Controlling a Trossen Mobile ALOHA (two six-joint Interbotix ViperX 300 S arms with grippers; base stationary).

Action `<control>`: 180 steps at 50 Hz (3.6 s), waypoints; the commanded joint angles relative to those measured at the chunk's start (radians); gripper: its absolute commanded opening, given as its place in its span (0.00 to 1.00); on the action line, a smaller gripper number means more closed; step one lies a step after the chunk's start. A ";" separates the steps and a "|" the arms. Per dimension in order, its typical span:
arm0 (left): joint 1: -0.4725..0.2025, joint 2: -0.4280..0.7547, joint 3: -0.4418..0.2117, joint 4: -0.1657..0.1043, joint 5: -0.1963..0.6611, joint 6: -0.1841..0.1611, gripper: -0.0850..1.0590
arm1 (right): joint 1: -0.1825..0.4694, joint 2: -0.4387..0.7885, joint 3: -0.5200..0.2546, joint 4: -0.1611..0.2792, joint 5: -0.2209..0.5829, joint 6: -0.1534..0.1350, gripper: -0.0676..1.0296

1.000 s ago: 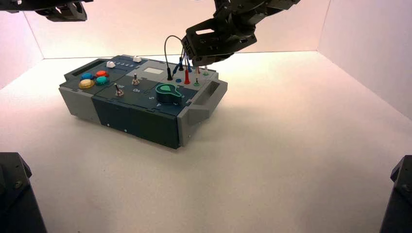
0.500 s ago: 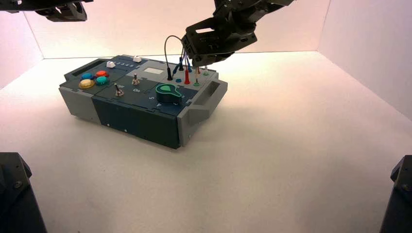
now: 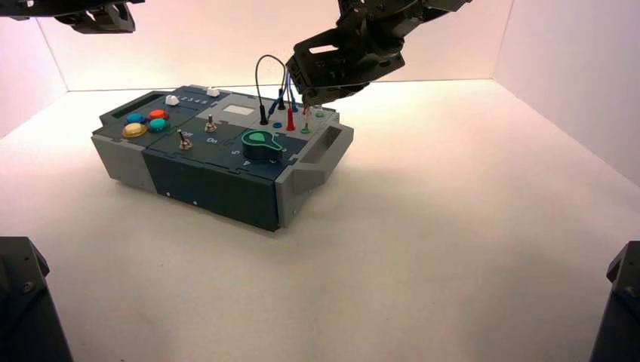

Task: Insert the white wire.

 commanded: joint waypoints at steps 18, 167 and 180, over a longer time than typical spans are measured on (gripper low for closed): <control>0.008 -0.006 -0.014 0.002 -0.009 0.002 0.05 | 0.005 -0.031 -0.009 0.002 -0.069 0.002 0.04; 0.008 -0.005 -0.014 0.002 -0.009 0.002 0.05 | 0.005 -0.012 -0.017 0.003 -0.029 0.002 0.04; 0.008 -0.006 -0.014 0.002 -0.009 0.002 0.05 | 0.005 -0.014 -0.017 0.003 -0.038 0.002 0.04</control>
